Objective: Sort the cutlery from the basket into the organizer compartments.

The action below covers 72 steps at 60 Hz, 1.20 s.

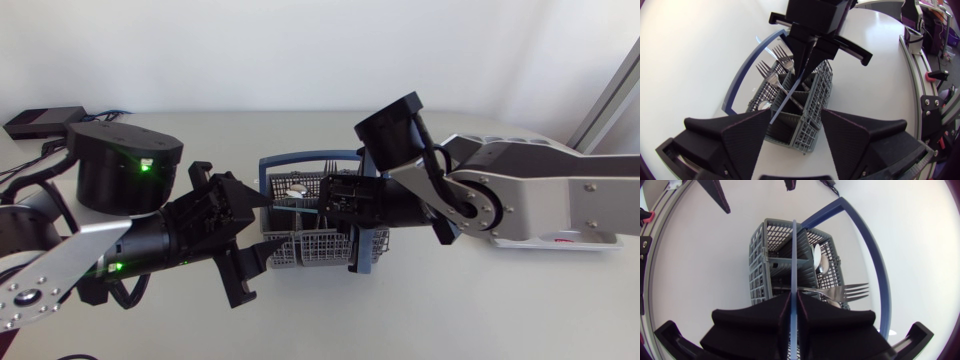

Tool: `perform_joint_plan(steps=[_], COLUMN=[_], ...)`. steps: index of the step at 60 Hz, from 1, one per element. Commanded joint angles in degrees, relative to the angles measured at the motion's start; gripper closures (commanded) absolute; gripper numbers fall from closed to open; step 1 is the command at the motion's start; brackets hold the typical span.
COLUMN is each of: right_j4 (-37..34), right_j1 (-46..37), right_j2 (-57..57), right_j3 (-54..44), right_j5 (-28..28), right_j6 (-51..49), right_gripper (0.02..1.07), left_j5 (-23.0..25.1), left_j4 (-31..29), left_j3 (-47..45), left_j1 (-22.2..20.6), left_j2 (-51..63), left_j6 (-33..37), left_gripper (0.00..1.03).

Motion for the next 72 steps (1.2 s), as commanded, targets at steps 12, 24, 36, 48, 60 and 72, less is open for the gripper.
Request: perform_joint_plan(steps=[12, 24, 36, 48, 60, 72], right_j4=[-1.7, -2.9, -5.1, -7.8, -6.3, 2.0], right_j1=[3.1, 2.1, -4.3, -17.1, -33.4, -47.3], right_j2=[-8.1, -15.7, -24.8, -32.0, -34.7, -31.6], right_j3=[-2.6, -9.1, -15.6, -17.3, -18.1, -18.5], right_j5=[3.8, 4.9, 4.6, -0.4, -7.5, -10.6], right_j6=[1.7, 4.0, 5.7, 6.7, 9.1, 15.4], right_gripper=[1.01, 1.01, 1.01, 1.01, 1.01, 1.01], left_j5=[-0.8, -0.8, -0.8, -1.0, -1.1, -1.0], left_j4=[-2.1, -2.7, -3.0, -2.8, -2.8, -2.6], left_j3=[-0.4, -0.3, 0.1, 1.5, 2.6, 3.4], left_j1=[-0.7, -0.7, -0.9, -2.1, -2.0, -2.3], left_j2=[-3.9, -5.7, -5.7, -3.6, -2.0, -0.2], left_j6=[-0.5, -1.2, -1.8, -2.9, -3.3, -3.8], left_gripper=[0.34, 0.34, 0.34, 0.34, 0.34, 0.34])
